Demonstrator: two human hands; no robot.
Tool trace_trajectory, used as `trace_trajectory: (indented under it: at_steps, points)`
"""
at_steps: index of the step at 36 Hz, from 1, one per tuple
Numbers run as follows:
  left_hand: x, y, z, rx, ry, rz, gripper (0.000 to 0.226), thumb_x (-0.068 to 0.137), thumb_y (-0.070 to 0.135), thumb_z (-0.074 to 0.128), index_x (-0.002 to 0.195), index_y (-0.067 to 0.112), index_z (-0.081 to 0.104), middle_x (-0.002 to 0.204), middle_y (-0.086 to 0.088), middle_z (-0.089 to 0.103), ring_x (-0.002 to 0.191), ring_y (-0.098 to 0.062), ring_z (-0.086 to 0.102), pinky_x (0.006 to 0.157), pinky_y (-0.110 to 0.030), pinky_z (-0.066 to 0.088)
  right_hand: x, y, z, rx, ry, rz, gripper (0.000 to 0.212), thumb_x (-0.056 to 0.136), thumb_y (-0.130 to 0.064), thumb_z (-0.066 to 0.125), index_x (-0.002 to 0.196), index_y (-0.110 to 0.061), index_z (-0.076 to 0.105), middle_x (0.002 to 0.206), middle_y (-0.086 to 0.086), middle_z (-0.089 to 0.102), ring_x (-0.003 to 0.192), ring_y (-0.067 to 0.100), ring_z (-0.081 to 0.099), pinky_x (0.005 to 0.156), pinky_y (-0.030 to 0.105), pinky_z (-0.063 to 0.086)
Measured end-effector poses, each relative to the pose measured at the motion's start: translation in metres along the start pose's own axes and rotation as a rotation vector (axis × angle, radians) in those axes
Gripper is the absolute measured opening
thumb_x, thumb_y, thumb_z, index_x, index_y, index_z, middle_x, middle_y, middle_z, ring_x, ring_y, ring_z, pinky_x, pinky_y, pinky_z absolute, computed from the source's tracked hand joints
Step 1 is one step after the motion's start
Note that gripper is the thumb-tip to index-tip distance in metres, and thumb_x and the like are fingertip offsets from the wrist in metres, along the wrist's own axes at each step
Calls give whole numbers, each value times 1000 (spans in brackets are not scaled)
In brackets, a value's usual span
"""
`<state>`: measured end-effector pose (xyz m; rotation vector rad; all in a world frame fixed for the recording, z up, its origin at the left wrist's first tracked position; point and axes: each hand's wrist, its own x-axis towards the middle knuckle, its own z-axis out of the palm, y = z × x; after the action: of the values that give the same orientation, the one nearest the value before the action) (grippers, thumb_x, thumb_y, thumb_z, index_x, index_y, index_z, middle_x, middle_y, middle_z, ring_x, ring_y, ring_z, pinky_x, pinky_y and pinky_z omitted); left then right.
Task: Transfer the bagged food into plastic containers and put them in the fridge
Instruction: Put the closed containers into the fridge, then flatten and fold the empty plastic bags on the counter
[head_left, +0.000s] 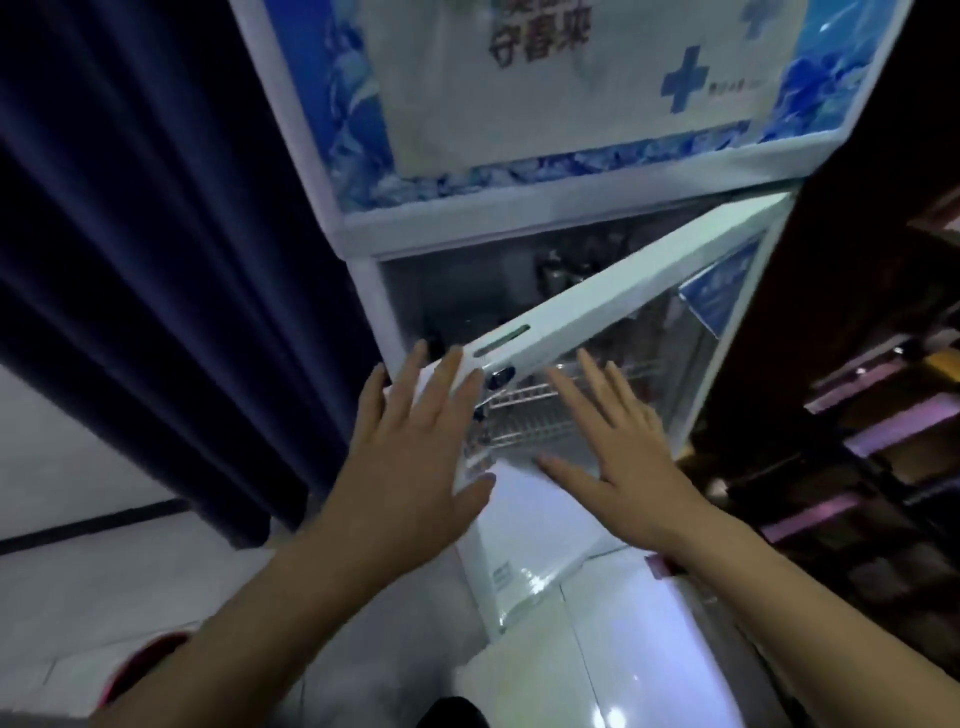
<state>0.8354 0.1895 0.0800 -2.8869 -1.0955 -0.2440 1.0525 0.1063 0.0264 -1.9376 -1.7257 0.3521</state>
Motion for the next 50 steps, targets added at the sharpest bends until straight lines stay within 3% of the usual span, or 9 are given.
trace_trajectory:
  at_steps: [4, 8, 15, 27, 31, 35, 38, 43, 50]
  points:
    - [7, -13, 44, 42, 105, 23, 89, 87, 46, 61, 160, 16, 21, 168, -13, 6, 155, -36, 5, 123, -59, 8, 65, 11, 25, -155, 37, 34, 79, 83, -84, 17, 148, -56, -19, 160, -18, -32, 150, 18, -26, 120, 57, -1]
    - [47, -63, 84, 132, -28, -158, 98, 94, 39, 53, 158, 22, -19, 156, -8, -40, 142, -25, -41, 118, -55, -22, 113, 19, 45, -224, 33, 101, 82, 87, -82, 26, 149, -54, -19, 158, -17, -33, 151, 20, -23, 118, 61, -1]
    - [116, -130, 116, 190, -22, -215, 99, 95, 40, 47, 152, 21, -32, 149, -7, -53, 140, -30, -46, 114, -61, -23, 165, 23, 54, -329, -52, 212, 82, 91, -75, 30, 153, -47, -16, 164, -10, -27, 151, 22, -24, 119, 62, -1]
    - [101, -135, 134, -126, 92, -142, 93, 89, 33, 57, 161, 32, -1, 167, -2, -18, 154, -28, -18, 122, -57, -4, 162, 2, 96, -255, -94, 263, 78, 90, -74, 35, 152, -53, -8, 163, -12, -26, 152, 19, -21, 120, 61, 2]
    - [49, -141, 148, -348, 21, -361, 91, 91, 43, 55, 159, 41, -6, 167, 5, -20, 153, -20, -22, 124, -47, -9, 147, -13, 117, -129, -231, 198, 74, 91, -71, 38, 153, -53, 3, 165, -15, -18, 153, 16, -13, 121, 56, 2]
    - [-19, -141, 161, -439, -72, -734, 87, 96, 47, 51, 158, 38, -8, 167, 6, -19, 154, -21, -19, 122, -40, -10, 143, -26, 144, 3, -386, 127, 63, 95, -53, 54, 152, -40, 30, 164, -13, 18, 154, 16, 6, 122, 46, 11]
    - [-73, -129, 161, -451, -231, -983, 87, 97, 48, 52, 158, 38, -9, 168, 4, -15, 155, -25, -15, 125, -42, -2, 130, -39, 164, 125, -497, 47, 57, 91, -42, 66, 144, -33, 48, 156, -7, 40, 148, 20, 29, 118, 43, 25]
    - [-142, -96, 153, -545, -351, -1343, 82, 96, 51, 55, 160, 36, 7, 170, 5, 4, 156, -23, 5, 125, -41, 13, 124, -48, 190, 151, -850, -140, 51, 90, -40, 69, 139, -37, 54, 148, -13, 46, 140, 10, 38, 115, 30, 30]
    - [-182, -32, 137, -587, -79, -1719, 71, 94, 40, 64, 155, 27, 30, 161, 6, 31, 148, -12, 27, 117, -22, 19, 114, -86, 227, 77, -1136, -401, 50, 95, -41, 63, 141, -27, 52, 145, -12, 49, 135, 9, 43, 108, 21, 33]
